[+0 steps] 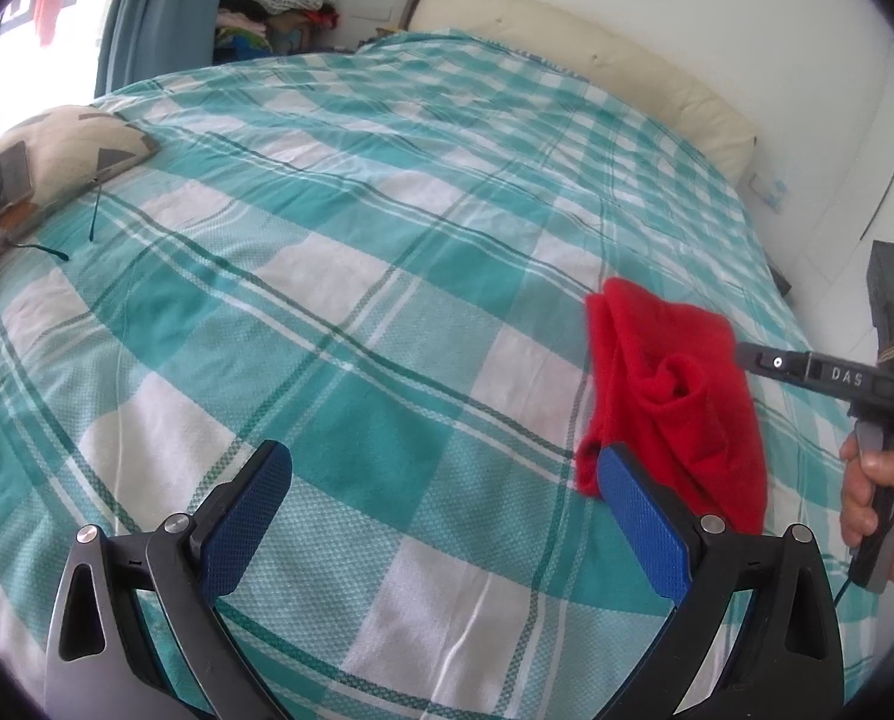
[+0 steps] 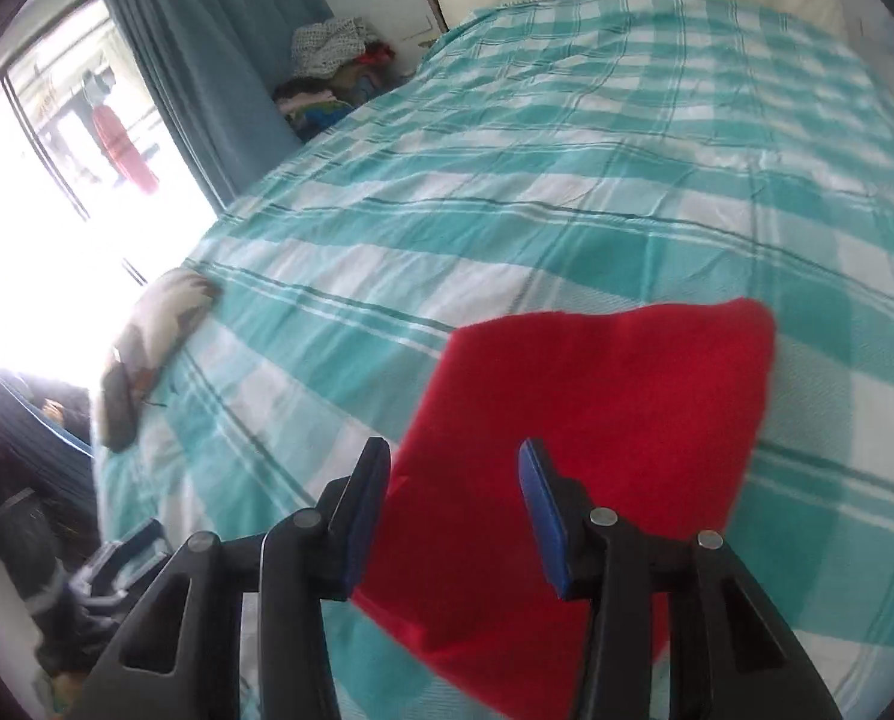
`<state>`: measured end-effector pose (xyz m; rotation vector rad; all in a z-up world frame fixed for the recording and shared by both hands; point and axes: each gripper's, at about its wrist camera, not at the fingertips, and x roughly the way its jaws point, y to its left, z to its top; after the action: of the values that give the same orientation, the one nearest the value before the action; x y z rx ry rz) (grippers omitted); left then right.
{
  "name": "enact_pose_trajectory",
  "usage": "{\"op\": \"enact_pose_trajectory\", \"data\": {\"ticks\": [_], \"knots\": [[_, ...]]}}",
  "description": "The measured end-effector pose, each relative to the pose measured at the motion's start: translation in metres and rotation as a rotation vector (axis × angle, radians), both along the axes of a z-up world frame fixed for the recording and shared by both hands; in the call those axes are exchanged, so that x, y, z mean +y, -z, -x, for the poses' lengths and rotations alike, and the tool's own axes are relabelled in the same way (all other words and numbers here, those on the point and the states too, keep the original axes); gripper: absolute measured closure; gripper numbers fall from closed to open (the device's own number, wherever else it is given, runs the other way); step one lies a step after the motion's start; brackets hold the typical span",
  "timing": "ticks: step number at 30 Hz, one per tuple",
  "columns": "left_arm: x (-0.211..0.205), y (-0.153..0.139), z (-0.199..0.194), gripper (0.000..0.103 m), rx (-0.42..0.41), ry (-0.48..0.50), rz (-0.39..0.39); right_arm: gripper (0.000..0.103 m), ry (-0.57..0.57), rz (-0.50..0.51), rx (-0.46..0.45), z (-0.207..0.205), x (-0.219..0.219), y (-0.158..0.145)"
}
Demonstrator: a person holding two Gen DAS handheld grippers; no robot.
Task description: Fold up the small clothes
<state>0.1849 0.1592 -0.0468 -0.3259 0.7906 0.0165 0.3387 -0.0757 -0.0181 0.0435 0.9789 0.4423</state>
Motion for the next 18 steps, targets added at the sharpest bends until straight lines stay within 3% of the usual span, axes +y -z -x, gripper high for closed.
{"op": "enact_pose_trajectory", "data": {"ticks": [2,5,7,9,11,15,18], "knots": [[-0.003,0.002,0.000,0.001,0.004,0.010,-0.006,0.059,-0.035,0.061,-0.014,0.009,0.012,0.018],[-0.004,0.005,0.001,0.001,0.004,0.007,-0.011,0.063,-0.115,0.057,-0.083,0.024,0.032,0.041],[-0.003,0.007,0.001,0.001,0.007,-0.005,-0.017,0.070,-0.172,0.051,-0.064,0.033,0.054,0.066],[-0.002,0.009,0.000,0.001,0.014,-0.011,-0.019,0.072,-0.217,0.101,-0.070,0.043,0.073,0.083],[-0.001,0.010,-0.002,0.001,0.023,-0.012,-0.016,0.072,-0.234,0.123,-0.097,0.051,0.073,0.078],[-0.002,0.009,-0.003,0.001,0.020,-0.004,-0.017,0.072,-0.197,0.045,-0.140,0.067,0.037,0.037],[-0.006,0.008,-0.003,0.001,0.023,0.008,-0.031,0.072,-0.141,0.080,-0.186,0.093,0.004,0.021]]}}
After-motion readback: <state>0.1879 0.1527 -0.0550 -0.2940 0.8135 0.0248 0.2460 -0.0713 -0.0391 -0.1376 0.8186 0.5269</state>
